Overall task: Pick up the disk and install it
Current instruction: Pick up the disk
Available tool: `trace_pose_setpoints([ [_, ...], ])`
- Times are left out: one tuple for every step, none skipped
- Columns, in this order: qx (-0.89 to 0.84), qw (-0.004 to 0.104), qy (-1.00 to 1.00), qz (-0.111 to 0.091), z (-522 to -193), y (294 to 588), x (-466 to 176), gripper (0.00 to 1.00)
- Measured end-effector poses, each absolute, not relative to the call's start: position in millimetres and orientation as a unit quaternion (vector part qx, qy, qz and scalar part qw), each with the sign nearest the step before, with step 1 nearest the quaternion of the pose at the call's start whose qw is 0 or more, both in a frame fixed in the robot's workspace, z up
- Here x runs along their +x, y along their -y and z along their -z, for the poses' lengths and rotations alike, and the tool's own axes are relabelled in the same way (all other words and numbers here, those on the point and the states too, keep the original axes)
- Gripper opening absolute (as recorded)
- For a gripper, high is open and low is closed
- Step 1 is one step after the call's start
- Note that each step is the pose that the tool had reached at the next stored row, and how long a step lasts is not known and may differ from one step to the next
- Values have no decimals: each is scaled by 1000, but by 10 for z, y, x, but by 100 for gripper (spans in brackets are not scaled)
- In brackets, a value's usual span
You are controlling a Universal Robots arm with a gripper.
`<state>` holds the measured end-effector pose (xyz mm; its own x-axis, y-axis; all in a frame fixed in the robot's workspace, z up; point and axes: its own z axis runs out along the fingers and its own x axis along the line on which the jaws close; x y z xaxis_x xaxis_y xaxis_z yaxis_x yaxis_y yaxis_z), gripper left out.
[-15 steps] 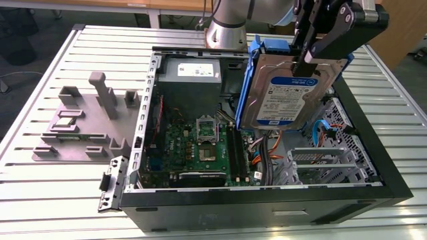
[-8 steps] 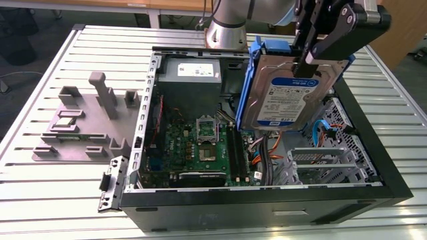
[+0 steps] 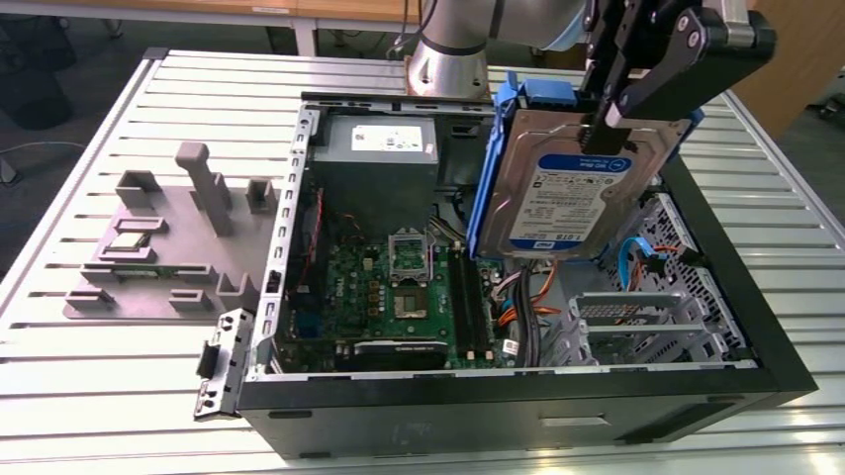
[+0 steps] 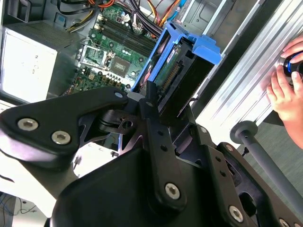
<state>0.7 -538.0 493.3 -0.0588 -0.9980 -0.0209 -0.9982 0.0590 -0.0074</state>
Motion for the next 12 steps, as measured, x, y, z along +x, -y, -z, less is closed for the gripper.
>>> trace_pose_setpoints([
  [-686, 10, -728, -5, -4933, 5380, 12, 35],
  [-686, 10, -728, -4, -4933, 5380, 18, 35],
  [-686, 10, -728, -4, -4933, 5380, 27, 35],
  [-686, 10, -728, -5, -4933, 5380, 36, 35],
  [-686, 10, -728, -5, -4933, 5380, 47, 35],
  [-686, 10, -728, -5, -4933, 5380, 58, 35],
  [-686, 10, -728, -4, -4933, 5380, 70, 35],
  [-686, 10, -728, -4, -4933, 5380, 82, 35],
  [-686, 10, -728, -5, -4933, 5380, 94, 35],
  [-686, 10, -728, -5, -4933, 5380, 107, 35],
  [-686, 10, -728, -4, -4933, 5380, 120, 35],
  [-686, 10, -728, -5, -4933, 5380, 131, 35],
])
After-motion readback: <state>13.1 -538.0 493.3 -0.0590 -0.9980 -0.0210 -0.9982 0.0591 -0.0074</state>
